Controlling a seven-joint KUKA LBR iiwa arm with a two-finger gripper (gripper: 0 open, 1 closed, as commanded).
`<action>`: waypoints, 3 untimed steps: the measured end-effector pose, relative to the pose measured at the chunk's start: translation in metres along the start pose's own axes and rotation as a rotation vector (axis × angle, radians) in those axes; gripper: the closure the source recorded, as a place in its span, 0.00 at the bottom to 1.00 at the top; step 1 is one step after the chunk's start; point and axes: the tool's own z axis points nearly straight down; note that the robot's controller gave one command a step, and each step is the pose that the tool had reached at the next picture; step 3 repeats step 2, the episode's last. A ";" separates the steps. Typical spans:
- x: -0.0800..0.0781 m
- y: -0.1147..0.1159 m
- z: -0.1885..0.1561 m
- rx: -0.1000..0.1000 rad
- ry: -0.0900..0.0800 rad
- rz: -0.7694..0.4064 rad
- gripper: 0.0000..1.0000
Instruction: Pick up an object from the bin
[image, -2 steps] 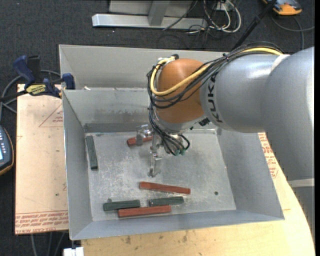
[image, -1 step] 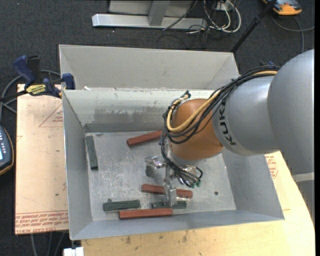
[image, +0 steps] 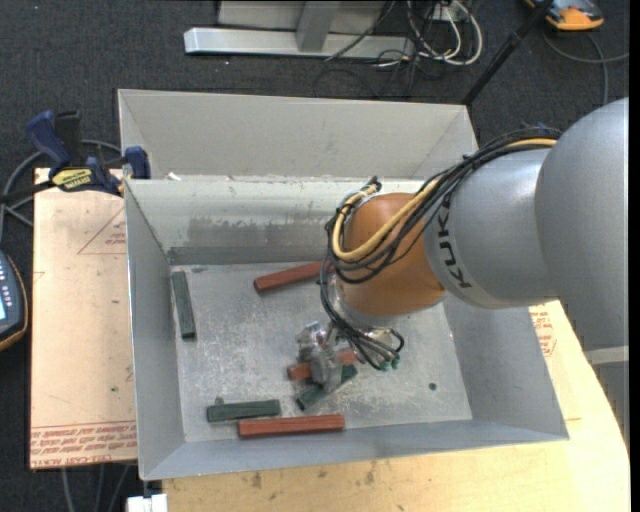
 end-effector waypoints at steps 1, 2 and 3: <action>0.003 -0.009 0.000 -0.001 -0.001 -0.774 1.00; 0.018 -0.004 -0.153 0.002 -0.001 -0.758 1.00; 0.018 -0.004 -0.153 0.002 -0.001 -0.758 1.00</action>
Offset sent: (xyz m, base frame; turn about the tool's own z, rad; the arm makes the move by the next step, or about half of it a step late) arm -0.0021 -0.0112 -0.0024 -0.7763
